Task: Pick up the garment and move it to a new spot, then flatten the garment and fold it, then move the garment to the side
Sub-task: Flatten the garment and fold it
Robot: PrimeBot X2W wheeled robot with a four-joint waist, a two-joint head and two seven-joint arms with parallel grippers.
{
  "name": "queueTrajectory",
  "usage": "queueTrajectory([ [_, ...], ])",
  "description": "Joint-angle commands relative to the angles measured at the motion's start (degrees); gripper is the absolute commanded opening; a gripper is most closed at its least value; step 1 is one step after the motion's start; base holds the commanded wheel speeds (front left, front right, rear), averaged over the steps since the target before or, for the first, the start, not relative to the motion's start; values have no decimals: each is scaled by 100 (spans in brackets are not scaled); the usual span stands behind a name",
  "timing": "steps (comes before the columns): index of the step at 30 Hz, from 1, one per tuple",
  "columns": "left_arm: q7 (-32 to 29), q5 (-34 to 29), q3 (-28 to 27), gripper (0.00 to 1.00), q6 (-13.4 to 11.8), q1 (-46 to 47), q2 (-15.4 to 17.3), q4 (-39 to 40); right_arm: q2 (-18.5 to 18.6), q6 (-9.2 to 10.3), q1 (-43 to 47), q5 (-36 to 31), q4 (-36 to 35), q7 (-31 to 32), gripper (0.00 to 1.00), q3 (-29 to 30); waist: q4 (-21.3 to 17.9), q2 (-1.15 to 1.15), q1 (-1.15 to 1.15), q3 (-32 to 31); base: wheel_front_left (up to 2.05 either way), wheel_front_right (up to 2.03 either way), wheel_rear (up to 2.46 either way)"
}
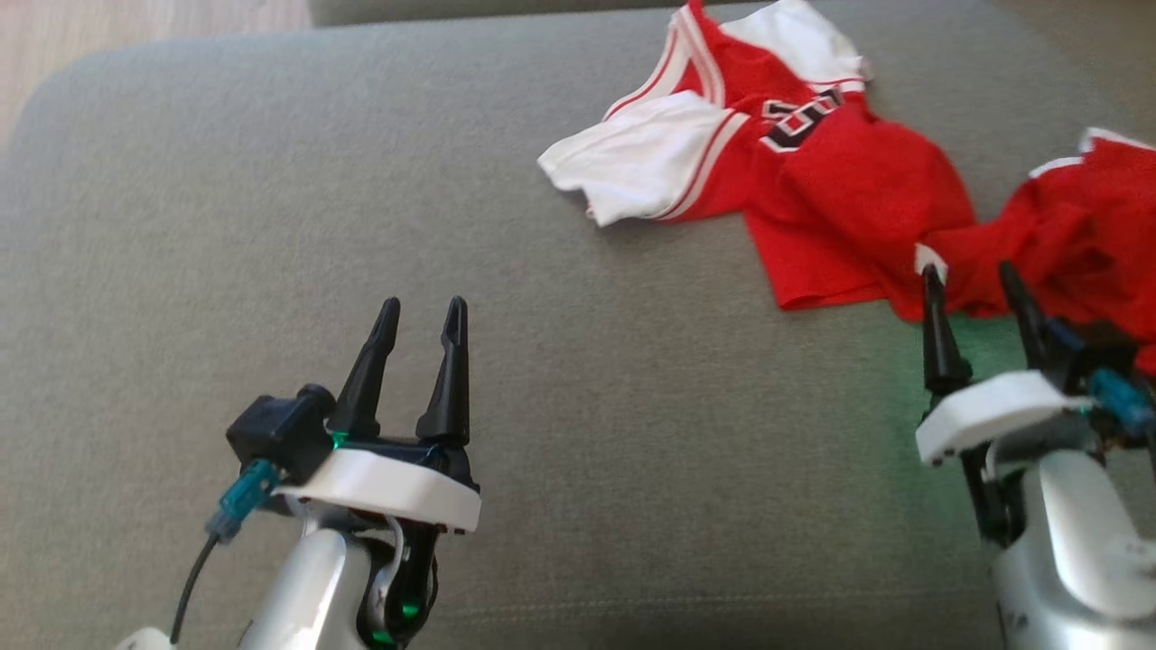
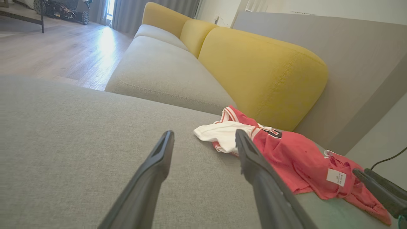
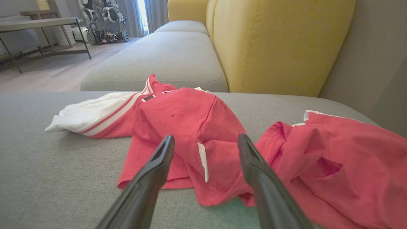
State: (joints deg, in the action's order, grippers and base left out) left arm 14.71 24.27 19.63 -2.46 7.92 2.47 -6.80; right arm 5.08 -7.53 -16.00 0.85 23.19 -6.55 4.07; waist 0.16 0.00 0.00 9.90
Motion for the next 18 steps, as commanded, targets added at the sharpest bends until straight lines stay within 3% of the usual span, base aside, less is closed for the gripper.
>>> queueTrajectory([
  [1, 29, -54, -165, 100, 11, 301, 41, 186, 125, 4, -316, -33, -36, -17, 100, -130, 159, 0, 0, 166, 0, 0, 0],
  [7, 29, -39, -128, 100, -13, 423, 41, 191, 361, 4, -858, -96, 826, 31, 100, 12, 485, 0, 0, 437, 0, 0, 0],
  [8, 29, -33, -130, 100, -15, 433, 41, 193, 381, 4, -922, -117, 947, 42, 36, 13, 522, 0, 0, 460, 0, 0, 0],
  [9, 29, -27, -127, 100, -13, 442, 41, 193, 412, 4, -974, -159, 1049, 60, 0, -49, 557, 0, 0, 481, 0, 0, 0],
  [18, 29, 35, -156, 100, -28, 400, 41, 151, 362, 4, -1496, -241, 521, -255, 0, -580, 575, 0, 0, 207, 0, 0, 0],
])
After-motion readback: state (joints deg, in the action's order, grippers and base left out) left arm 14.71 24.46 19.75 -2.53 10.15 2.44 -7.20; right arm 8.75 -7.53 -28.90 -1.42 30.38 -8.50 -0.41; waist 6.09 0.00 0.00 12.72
